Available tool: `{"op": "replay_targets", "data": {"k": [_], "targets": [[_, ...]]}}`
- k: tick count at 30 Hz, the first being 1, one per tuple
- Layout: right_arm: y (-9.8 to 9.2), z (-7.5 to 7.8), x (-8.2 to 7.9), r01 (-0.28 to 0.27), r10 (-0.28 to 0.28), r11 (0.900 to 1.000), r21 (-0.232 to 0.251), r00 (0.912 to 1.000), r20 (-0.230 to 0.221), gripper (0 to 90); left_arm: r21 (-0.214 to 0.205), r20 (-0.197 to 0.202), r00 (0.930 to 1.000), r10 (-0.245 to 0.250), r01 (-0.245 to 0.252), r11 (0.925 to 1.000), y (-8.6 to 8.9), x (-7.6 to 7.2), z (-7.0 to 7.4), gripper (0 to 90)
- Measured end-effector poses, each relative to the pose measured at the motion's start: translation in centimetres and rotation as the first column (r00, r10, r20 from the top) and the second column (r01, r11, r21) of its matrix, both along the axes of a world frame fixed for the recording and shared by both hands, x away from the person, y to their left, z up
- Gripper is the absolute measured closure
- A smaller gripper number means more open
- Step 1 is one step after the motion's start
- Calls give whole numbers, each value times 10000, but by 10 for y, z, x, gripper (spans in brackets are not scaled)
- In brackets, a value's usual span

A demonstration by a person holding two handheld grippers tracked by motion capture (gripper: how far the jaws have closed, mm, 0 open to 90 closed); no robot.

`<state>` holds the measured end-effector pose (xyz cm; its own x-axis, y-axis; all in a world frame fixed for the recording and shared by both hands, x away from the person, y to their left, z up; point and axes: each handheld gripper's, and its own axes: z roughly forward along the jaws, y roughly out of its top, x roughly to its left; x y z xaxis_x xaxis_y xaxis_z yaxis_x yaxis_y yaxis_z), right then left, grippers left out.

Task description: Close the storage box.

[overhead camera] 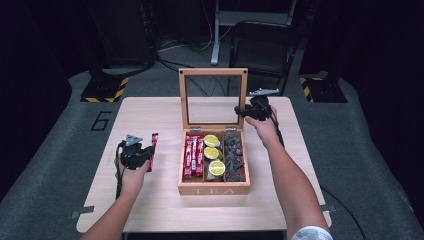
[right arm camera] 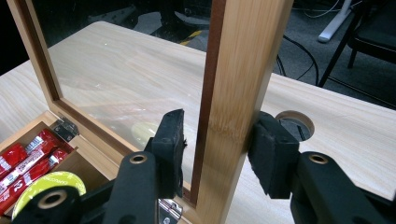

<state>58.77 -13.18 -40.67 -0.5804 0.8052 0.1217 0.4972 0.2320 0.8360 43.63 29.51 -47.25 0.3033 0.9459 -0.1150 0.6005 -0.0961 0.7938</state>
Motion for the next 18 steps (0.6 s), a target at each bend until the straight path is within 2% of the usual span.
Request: {"op": "replay_targets", "data": {"k": [9, 12, 18], "targets": [[0, 0, 0, -6, 6, 10000, -32, 10000, 30, 564, 254, -221, 9992, 334, -328, 9991, 6, 3, -17, 847], [0, 0, 0, -5, 5, 10000, -50, 10000, 32, 564, 357, -418, 9986, 324, -309, 9989, 6, 3, -22, 847], [0, 0, 0, -6, 6, 10000, -53, 10000, 56, 564, 511, -463, 9985, 292, -268, 9983, 4, 4, -27, 847]]}}
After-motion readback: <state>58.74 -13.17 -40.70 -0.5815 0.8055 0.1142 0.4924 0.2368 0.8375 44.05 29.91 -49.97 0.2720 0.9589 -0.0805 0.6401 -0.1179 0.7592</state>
